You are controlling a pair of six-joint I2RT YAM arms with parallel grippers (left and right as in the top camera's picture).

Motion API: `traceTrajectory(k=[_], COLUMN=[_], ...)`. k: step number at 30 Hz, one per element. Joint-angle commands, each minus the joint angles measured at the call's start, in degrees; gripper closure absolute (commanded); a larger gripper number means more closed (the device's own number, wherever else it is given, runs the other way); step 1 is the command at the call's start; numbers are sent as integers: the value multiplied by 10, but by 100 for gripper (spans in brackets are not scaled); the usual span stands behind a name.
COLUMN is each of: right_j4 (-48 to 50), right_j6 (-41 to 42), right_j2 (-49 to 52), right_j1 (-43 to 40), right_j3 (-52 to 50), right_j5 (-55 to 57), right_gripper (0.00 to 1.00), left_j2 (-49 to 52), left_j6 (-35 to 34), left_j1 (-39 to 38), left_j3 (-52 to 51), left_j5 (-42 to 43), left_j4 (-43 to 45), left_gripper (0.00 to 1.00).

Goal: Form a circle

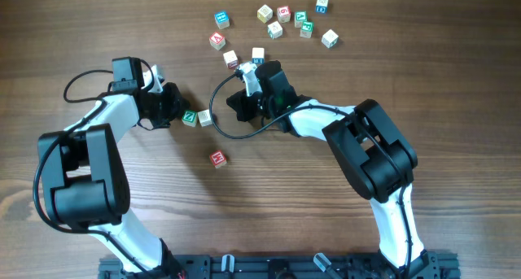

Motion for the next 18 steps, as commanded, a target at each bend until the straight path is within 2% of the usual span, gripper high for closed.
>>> traceTrajectory(k=[1, 18], right_j4=[-9, -9], right_j6=[2, 2], right_j2=[11, 11], right_j1=[0, 0], right_j3=[-2, -2], right_j5=[17, 17], right_gripper=[96, 96], left_j2=[9, 9], left_j6=[-3, -3], left_j1=[-1, -1], left_j3=[-4, -4], left_j5=[11, 11], left_j4=[0, 4], left_gripper=[96, 96])
